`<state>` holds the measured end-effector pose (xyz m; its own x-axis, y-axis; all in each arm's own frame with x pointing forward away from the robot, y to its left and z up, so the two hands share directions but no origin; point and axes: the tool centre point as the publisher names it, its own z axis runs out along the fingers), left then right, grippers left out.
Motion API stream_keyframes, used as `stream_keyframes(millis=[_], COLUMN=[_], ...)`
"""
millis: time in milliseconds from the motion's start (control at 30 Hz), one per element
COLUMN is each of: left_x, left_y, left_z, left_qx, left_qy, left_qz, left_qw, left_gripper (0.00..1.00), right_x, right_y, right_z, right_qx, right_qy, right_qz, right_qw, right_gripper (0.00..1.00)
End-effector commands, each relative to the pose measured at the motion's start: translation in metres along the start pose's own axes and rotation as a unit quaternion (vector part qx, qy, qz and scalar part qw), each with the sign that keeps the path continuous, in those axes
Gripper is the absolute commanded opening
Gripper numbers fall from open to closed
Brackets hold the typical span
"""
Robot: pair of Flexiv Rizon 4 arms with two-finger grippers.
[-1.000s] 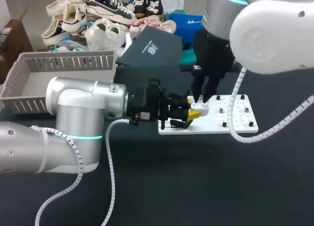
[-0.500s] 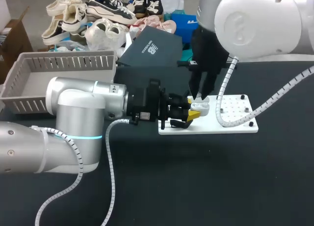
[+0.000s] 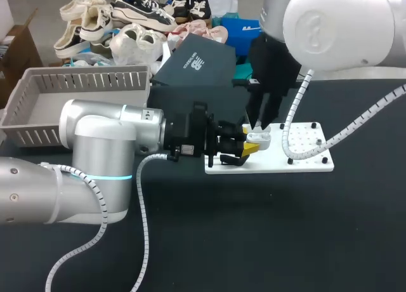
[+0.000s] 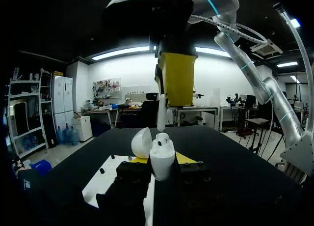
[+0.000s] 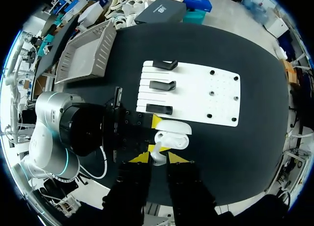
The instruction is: Pick up each earbud case from the left stands, insert the matching earbuds, close the lid, and place the case in the box.
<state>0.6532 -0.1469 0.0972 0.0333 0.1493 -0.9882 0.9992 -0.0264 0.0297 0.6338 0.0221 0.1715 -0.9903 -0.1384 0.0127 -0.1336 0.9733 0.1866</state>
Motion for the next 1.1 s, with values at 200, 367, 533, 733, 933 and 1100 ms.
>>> stream_keyframes(millis=[200,367,533,733,933,1100], left_x=[0.001,0.001,0.001,0.001,0.001,0.001], left_y=[0.000,0.000,0.000,0.000,0.000,0.000], left_z=[0.001,0.001,0.001,0.001,0.001,0.001], left_qx=[-0.002,-0.002,-0.002,-0.002,-0.002,-0.002], left_qy=[-0.001,-0.001,-0.001,-0.001,-0.001,-0.001], left_qz=[0.001,0.001,0.001,0.001,0.001,0.001], left_qw=[1.000,1.000,1.000,1.000,1.000,1.000], left_gripper=[0.00,0.00,0.00,0.00,0.00,0.00], right_x=[-0.004,-0.005,-0.007,-0.009,-0.009,-0.008], right_y=[0.003,0.003,0.003,0.000,-0.004,-0.006], right_z=[0.009,0.011,0.015,0.017,0.019,0.019], right_qx=[-0.001,0.000,0.004,0.007,0.010,0.007], right_qy=[0.019,0.021,0.023,0.025,0.027,0.029], right_qz=[-0.003,-0.002,0.002,0.006,0.013,0.015], right_qw=[1.000,1.000,1.000,1.000,1.000,0.999], right_gripper=[0.00,0.00,0.00,0.00,0.00,0.00])
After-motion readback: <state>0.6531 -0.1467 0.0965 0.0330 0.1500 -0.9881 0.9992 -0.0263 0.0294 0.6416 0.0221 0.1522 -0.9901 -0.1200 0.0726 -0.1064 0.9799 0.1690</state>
